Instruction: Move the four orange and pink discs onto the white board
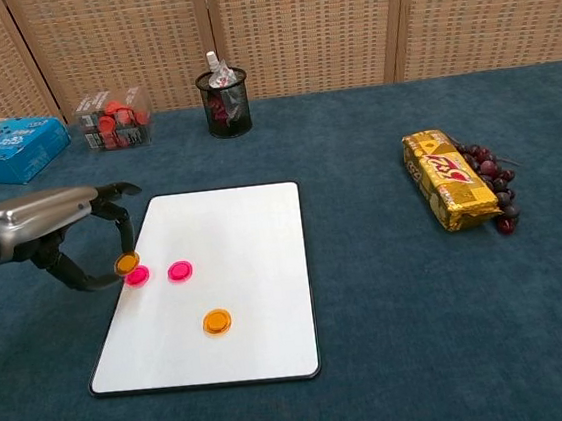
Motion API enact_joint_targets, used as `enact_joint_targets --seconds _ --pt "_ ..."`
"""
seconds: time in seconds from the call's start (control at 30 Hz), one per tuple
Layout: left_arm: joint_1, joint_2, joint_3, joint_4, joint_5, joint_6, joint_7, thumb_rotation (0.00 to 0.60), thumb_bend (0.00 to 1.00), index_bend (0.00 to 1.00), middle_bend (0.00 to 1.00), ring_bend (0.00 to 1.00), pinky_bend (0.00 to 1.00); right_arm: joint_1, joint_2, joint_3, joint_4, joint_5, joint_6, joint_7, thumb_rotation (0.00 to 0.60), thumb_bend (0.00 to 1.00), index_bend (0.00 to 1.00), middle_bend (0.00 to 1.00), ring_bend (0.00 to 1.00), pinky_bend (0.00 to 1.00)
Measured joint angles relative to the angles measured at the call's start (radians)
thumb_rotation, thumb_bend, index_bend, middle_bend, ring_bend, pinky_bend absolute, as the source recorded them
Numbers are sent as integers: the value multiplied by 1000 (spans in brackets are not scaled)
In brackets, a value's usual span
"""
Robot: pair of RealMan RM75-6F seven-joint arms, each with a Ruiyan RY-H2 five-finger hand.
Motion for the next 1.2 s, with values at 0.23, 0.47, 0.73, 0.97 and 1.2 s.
enact_joint_targets --seconds 0.23,0.47,0.73,0.97,1.2 --pt "7 -25 37 -35 32 18 40 600 323 491 0 0 0 1 2 1 2 1 -2 7 600 0 0 0 0 0" --pt "-3 -52 44 -47 26 19 85 600 321 493 0 0 0 0 2 1 2 1 -1 8 600 0 0 0 0 0" --pt "-17 -70 52 -60 -22 12 148 600 317 495 0 0 0 1 3 2 3 1 -2 10 600 0 0 0 0 0" --pt "-22 -80 52 -54 -47 17 167 600 316 496 0 0 0 0 4 1 2 1 -2 10 600 0 0 0 0 0" --pt "-32 -100 52 -43 -62 11 178 600 316 496 0 0 0 0 4 1 3 2 -3 10 600 0 0 0 0 0"
